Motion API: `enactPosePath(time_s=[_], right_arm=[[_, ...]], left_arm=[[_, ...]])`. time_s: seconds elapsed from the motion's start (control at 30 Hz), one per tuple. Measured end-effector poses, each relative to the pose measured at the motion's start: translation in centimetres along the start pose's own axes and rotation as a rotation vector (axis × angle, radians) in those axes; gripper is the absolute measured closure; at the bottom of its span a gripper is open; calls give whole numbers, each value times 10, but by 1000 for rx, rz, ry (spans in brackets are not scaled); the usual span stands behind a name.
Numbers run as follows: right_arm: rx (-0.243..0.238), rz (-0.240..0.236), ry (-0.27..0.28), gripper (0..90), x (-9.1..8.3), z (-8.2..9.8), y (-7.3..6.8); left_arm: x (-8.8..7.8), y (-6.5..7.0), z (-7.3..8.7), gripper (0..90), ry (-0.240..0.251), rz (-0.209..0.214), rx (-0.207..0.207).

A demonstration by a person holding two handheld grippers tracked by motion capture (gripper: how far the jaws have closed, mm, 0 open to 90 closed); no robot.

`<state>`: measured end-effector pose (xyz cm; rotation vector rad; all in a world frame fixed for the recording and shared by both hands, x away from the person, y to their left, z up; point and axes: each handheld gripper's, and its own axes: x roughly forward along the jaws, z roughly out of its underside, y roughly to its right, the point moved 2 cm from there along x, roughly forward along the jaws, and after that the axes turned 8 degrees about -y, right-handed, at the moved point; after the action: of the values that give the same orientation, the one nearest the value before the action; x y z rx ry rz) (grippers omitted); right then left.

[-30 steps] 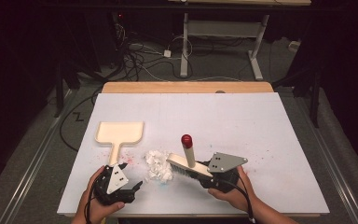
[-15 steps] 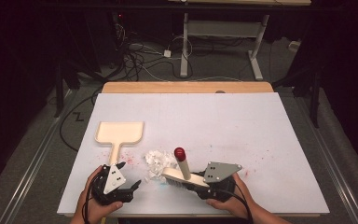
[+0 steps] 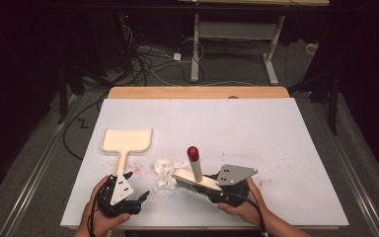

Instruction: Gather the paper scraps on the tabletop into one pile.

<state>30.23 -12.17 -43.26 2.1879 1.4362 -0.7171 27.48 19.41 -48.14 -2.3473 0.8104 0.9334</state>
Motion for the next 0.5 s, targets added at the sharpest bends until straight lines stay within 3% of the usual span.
enactPosePath(time_s=[0.1,0.17,0.27,0.3,0.33,0.37,0.43,0.5], right_arm=[[26,-17,-6,684,-28,5,7],[77,-19,-36,684,-55,19,20],[145,-12,-115,684,-79,40,34],[168,-35,-154,684,-85,47,40],[168,-35,-154,684,-85,47,40],[201,-58,-189,685,-90,54,45],[270,-58,-197,684,-100,66,55],[336,-107,-237,684,-103,76,67]], left_arm=[[-1,-1,0,201,9,-8,6],[0,-1,0,201,6,-10,7],[1,1,-1,200,3,-6,11],[1,2,-1,201,-6,0,3],[2,1,-2,201,-1,-8,14],[1,1,-3,201,-3,-9,16],[1,2,-4,201,-6,-1,5],[2,3,-6,201,0,5,4]])
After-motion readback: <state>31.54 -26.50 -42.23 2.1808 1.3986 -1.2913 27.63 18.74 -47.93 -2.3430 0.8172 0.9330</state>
